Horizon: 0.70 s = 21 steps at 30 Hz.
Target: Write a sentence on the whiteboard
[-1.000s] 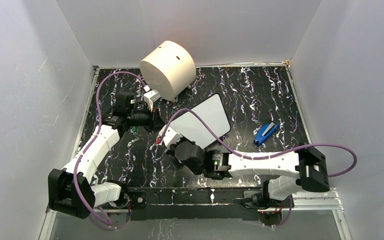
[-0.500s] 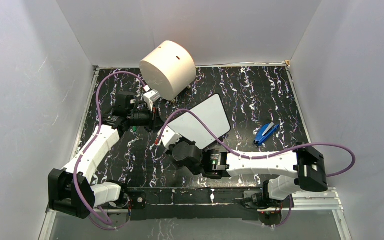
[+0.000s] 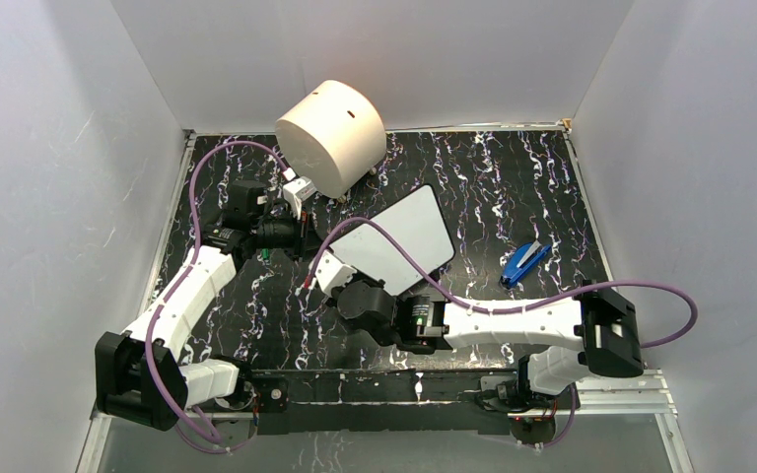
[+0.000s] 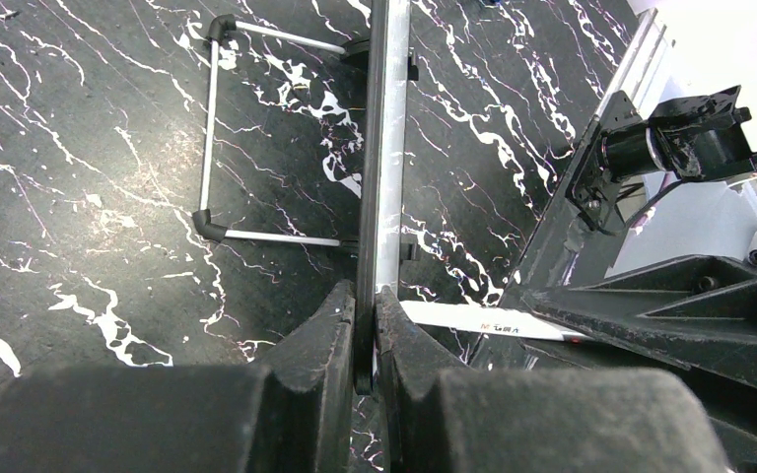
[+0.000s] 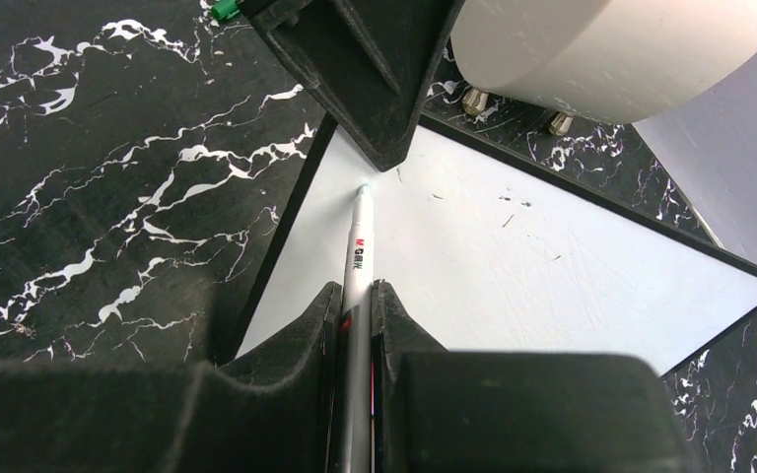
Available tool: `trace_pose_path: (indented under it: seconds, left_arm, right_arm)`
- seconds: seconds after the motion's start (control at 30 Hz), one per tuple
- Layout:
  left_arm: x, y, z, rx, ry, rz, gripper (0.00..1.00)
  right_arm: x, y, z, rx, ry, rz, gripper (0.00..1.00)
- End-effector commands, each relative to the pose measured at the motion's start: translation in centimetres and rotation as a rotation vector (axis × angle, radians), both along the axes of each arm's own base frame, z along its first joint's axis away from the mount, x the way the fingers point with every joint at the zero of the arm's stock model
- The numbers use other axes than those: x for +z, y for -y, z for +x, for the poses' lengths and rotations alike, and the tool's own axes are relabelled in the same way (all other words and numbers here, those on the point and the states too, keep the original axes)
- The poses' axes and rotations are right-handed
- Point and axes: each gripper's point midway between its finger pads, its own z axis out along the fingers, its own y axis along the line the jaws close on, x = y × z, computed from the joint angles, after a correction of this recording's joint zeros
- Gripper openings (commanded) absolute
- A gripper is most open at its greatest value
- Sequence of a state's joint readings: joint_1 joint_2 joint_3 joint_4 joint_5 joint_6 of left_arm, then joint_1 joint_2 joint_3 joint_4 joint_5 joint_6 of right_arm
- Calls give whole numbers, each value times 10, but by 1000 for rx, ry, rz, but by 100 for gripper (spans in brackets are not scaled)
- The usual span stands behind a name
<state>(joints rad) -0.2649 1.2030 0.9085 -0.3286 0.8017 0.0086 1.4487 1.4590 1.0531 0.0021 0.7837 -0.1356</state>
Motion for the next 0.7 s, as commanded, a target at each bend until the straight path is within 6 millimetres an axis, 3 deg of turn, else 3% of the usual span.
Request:
trace_pose_path:
  seconds: [0.0,0.67]
  left_arm:
    - [-13,-5,-1,6,-10,50,0]
    - [-12,-5,-1,7,-8,51,0]
  right_arm:
    - [26,-14,2,-6,24,79,0]
    - [-4,-11,-12,22,-88,-22,0]
